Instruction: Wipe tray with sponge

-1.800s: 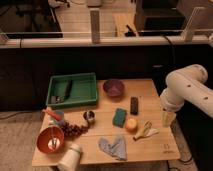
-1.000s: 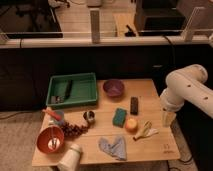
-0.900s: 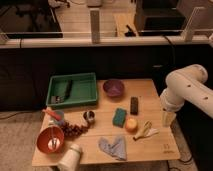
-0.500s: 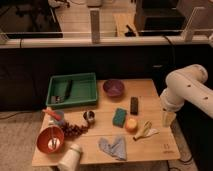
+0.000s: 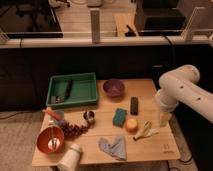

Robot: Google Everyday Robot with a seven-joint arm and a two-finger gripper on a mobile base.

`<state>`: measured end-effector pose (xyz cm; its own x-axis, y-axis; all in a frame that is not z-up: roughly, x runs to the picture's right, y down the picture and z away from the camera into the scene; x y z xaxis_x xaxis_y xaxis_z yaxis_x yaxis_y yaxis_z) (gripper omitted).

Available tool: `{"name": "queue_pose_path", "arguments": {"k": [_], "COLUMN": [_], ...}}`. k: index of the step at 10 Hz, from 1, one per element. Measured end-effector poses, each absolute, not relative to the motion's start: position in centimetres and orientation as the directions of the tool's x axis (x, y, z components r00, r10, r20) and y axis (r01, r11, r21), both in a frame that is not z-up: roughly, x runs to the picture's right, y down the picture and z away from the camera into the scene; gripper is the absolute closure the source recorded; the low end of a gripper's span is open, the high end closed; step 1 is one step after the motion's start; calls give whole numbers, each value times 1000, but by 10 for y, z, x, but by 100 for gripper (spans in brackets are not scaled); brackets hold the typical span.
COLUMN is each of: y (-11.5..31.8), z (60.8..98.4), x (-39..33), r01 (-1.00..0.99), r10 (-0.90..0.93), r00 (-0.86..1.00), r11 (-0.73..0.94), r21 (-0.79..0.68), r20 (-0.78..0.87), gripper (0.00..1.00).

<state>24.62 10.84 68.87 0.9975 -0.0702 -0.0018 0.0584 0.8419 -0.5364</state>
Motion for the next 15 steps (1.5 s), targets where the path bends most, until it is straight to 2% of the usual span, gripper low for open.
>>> {"name": "queue_pose_path", "arguments": {"k": [15], "y": [104], "z": [720], "x": [152], "r01": [342], "r10": [-319], "r00": [939], "r11": [814], "r21": [-470], "r20": [130], "gripper": [20]}}
